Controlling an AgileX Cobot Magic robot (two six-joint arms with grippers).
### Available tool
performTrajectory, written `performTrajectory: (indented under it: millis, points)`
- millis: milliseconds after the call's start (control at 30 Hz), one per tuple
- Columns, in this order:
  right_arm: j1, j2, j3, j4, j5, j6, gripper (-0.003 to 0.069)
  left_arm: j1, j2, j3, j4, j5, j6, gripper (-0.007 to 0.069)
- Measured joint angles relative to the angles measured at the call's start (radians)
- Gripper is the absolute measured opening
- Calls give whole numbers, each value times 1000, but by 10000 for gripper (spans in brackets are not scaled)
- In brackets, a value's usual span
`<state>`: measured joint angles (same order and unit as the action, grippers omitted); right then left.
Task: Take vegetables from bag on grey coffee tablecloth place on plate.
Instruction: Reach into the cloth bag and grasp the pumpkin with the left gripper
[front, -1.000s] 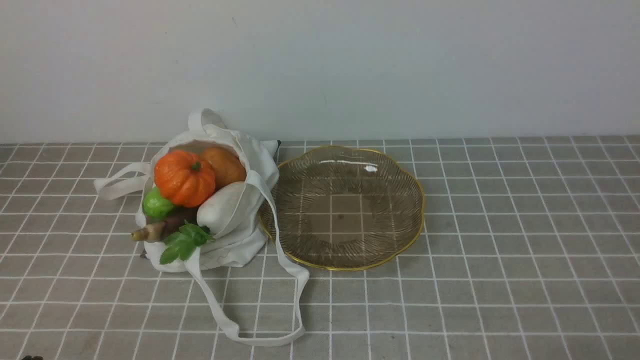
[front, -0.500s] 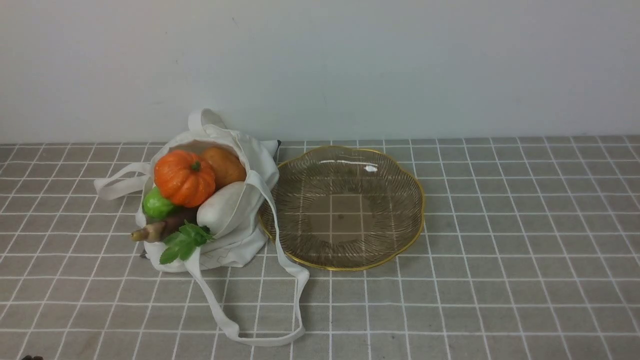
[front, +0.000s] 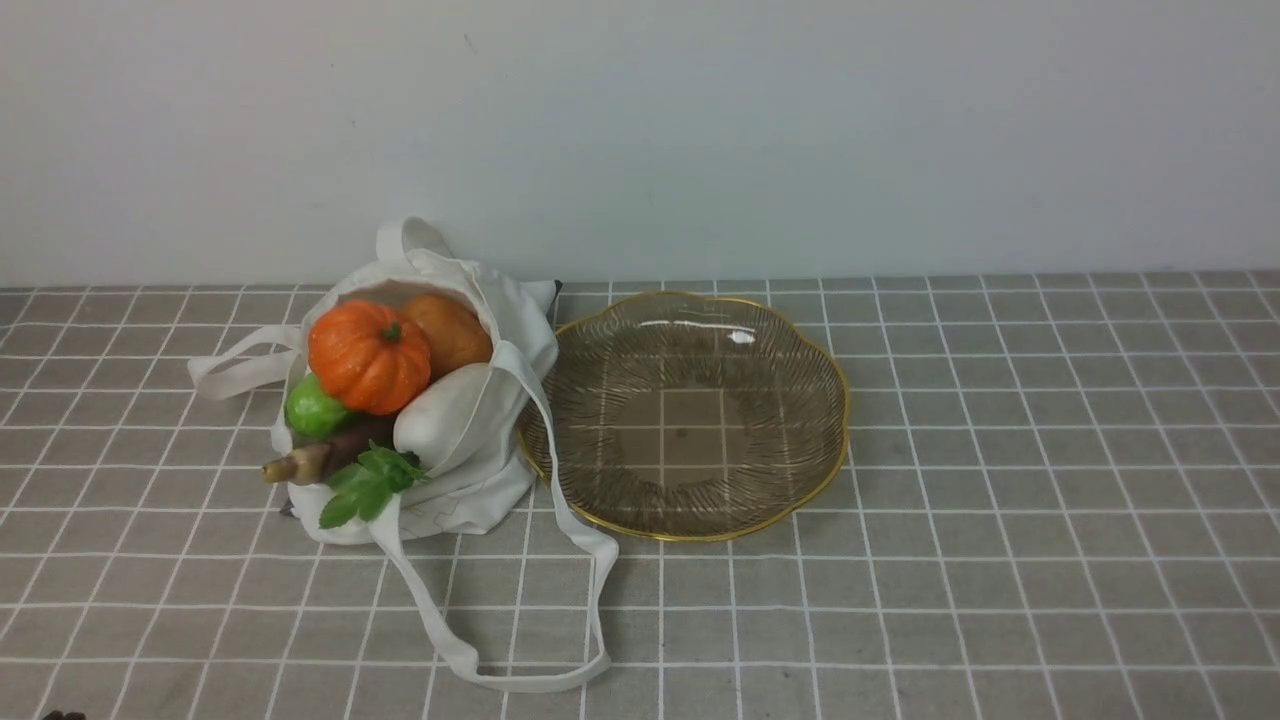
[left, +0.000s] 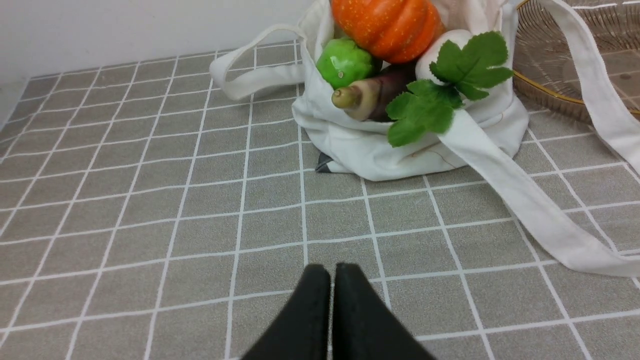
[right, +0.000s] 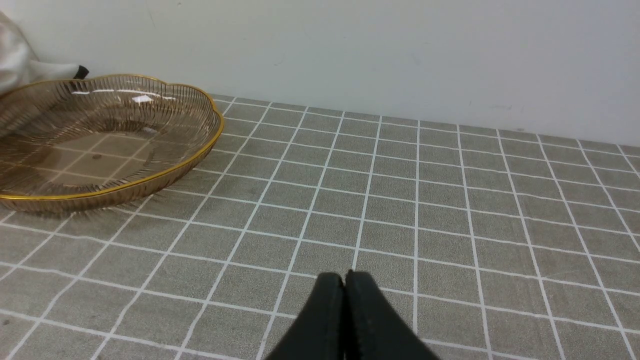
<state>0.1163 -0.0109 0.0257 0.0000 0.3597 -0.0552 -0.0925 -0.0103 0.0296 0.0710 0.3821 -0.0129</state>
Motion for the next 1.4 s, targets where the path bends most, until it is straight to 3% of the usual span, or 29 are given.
performTrajectory:
  millis: [367,433,500,700,900,1033,1100,1200,1400]
  points:
    - [0,0,0,0,0,0,-15,0,0,0,3,0,0,-5]
    - [0,0,0,0,0,0,-15,0,0,0,-46,-4,-35,-5]
    - [0,0,0,0,0,0,-15,0,0,0,-164,-9,-118,-5]
    - [0,0,0,0,0,0,-15,0,0,0,-684,-17,-411,-5]
    - [0,0,0,0,0,0,-15,0,0,0,-832,-77,-390,-5]
    - [0,0,0,0,0,0,-15,0,0,-60,-850,-67,-317,-5]
    - [0,0,0,0,0,0,-15,0,61,-206,-840,-37,-208,-5]
    - [0,0,0,0,0,0,-15,0,181,-327,-798,35,-144,-5]
    - [0,0,0,0,0,0,-15,0,754,-690,-512,483,-14,-5]
